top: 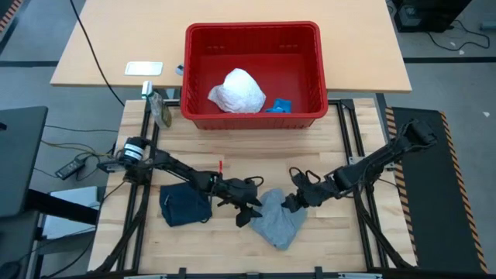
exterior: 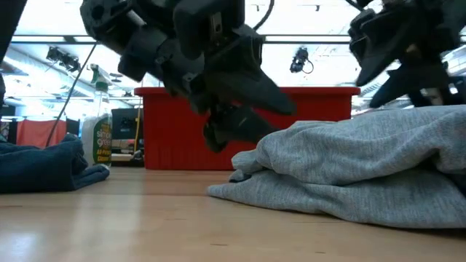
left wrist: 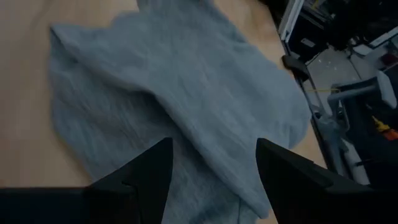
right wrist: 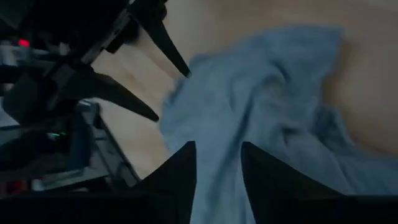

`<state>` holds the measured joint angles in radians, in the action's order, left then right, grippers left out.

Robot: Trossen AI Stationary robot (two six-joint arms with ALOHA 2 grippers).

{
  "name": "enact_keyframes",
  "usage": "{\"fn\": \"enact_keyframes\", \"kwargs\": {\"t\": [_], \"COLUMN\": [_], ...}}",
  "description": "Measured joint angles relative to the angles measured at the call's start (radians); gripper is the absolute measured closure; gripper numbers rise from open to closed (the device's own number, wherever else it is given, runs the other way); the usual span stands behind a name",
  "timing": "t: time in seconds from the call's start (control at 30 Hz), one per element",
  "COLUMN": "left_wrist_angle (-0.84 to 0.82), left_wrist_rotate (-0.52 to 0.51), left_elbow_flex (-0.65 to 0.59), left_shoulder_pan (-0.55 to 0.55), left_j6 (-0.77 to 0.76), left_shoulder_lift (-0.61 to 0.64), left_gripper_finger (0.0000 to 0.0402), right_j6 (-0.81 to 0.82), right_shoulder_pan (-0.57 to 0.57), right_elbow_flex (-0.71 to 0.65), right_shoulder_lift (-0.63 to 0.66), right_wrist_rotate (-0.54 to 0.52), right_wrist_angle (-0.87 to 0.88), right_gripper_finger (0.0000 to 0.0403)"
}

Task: Fold laundry
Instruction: Fold the gray shirt

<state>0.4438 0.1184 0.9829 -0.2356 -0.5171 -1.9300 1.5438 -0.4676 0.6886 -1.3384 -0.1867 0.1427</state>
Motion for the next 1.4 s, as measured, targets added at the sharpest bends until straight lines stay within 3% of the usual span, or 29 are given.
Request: {"fn": "enact_keyframes", "kwargs": {"t": [0.17, 0.33, 0.63, 0.77, 1.07, 1.27, 1.33, 1.4], "left_wrist_angle": [0.013, 0.035, 0.207, 0.139, -0.051, -0.058, -0.089, -0.22], "left_wrist_rotate": [-0.07, -0.091, -0.09, -0.045, 0.031, 0.319, 0.375, 0.386], "left_elbow_flex": [-0.001, -0.001, 0.001, 0.0, -0.001, 0.0, 0.002, 0.004], "left_shoulder_pan": [0.0, 0.003, 0.003, 0.03, 0.144, 0.204, 0.195, 0.177], "left_j6": [-0.08, -0.043, -0.048, -0.083, -0.086, -0.166, -0.134, -0.094], "left_shoulder_lift": [-0.036, -0.036, -0.034, -0.002, 0.412, 0.698, 0.745, 0.762], "left_gripper_finger": [0.0192, 0.0246, 0.0386, 0.0396, 0.04, 0.0401, 0.0401, 0.0401], "right_j6": [0.028, 0.027, 0.025, 0.025, -0.027, -0.167, -0.253, -0.348], "right_shoulder_pan": [-0.042, -0.063, -0.053, -0.053, -0.054, -0.057, -0.048, -0.025], "right_elbow_flex": [0.086, 0.143, 0.145, 0.145, 0.145, 0.145, 0.145, 0.145], "right_shoulder_lift": [0.0, 0.0, 0.0, 0.0, 0.061, 0.141, 0.157, 0.162], "right_wrist_rotate": [-0.001, -0.02, -0.065, -0.125, -0.346, -0.506, -0.528, -0.523], "right_wrist_angle": [0.176, 0.299, 0.324, 0.322, 0.306, 0.251, 0.204, 0.155], "right_gripper_finger": [0.0286, 0.0305, 0.0334, 0.034, 0.035, 0.035, 0.035, 0.035]}}
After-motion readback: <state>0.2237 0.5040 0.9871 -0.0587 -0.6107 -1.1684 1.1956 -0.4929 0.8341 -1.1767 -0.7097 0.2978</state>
